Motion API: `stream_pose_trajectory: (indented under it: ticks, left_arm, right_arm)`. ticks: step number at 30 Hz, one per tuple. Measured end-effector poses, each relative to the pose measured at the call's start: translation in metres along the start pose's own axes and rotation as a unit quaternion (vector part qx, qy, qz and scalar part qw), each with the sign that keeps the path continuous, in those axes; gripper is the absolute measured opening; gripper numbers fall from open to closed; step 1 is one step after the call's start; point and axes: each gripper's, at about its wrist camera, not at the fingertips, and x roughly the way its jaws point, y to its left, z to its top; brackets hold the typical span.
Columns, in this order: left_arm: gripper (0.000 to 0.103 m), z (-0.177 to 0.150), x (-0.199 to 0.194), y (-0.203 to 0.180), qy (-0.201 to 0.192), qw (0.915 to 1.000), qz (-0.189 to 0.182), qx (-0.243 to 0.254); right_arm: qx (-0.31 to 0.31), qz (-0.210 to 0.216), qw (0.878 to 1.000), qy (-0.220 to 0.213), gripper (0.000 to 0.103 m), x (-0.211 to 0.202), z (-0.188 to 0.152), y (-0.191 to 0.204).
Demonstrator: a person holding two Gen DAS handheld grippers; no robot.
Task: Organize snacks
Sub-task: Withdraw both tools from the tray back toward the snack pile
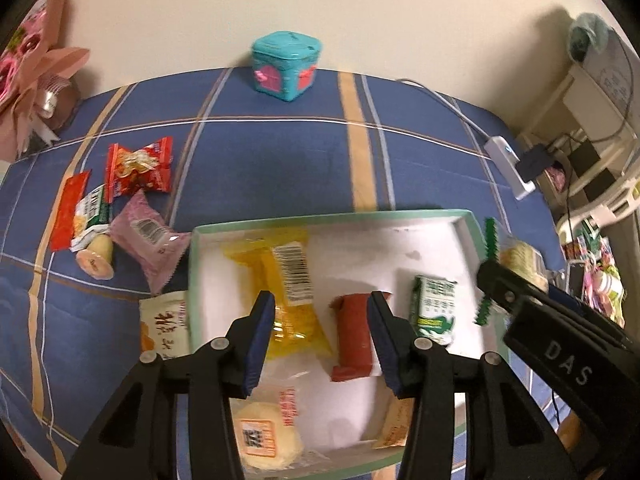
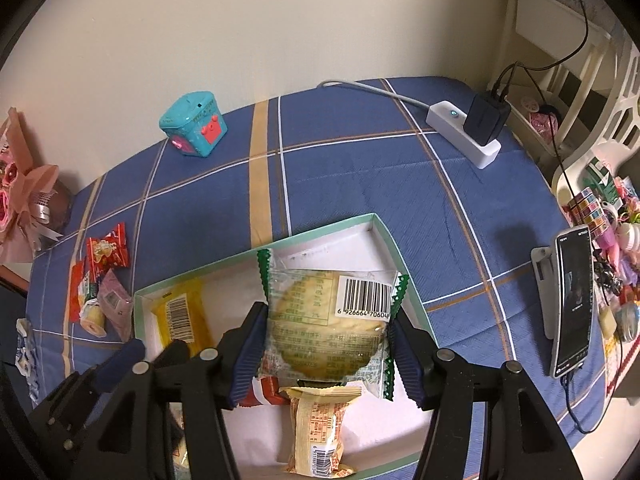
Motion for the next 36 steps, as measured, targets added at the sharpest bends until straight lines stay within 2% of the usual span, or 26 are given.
stream_pose_trajectory:
  ticks: [11, 19, 20, 21, 22, 23, 32, 36]
  left_arm:
    - [0.052, 0.007, -0.012, 0.079, -0.029, 0.9935, 0.059, -0.093]
    - [0.053, 0.008, -0.019, 0.11, -0.037, 0.9889, 0.071, -0.125]
    - [0.055, 0.008, -0.021, 0.111, -0.038, 0.9885, 0.071, -0.128]
    - [0.068, 0.008, -0.021, 0.114, -0.039, 0.9878, 0.073, -0.132]
    - [0.083, 0.008, -0.022, 0.117, -0.04, 0.9871, 0.076, -0.135]
    - [0.086, 0.008, -0.023, 0.119, -0.043, 0.9862, 0.08, -0.139]
    - [0.089, 0.007, -0.03, 0.147, -0.048, 0.9823, 0.096, -0.154]
    - [0.099, 0.005, -0.033, 0.162, -0.051, 0.9801, 0.105, -0.16]
  right_arm:
    - [-0.022, -0.003, 1.0, 0.02, 0.063, 0.014, -0.008, 0.018]
    - [-0.055, 0.0, 0.998, 0.018, 0.063, 0.013, -0.013, 0.049]
    - [-0.059, -0.002, 0.998, 0.017, 0.065, 0.013, -0.013, 0.052]
    - [-0.063, -0.004, 0.998, 0.017, 0.068, 0.013, -0.014, 0.056]
    - [-0.068, -0.008, 0.998, 0.014, 0.076, 0.013, -0.015, 0.06]
    - [-0.073, -0.012, 0.997, 0.009, 0.082, 0.012, -0.015, 0.063]
    - [-0.102, -0.026, 0.994, -0.002, 0.093, 0.011, -0.019, 0.089]
    - [-0.11, -0.029, 0.993, -0.005, 0.102, 0.011, -0.022, 0.1]
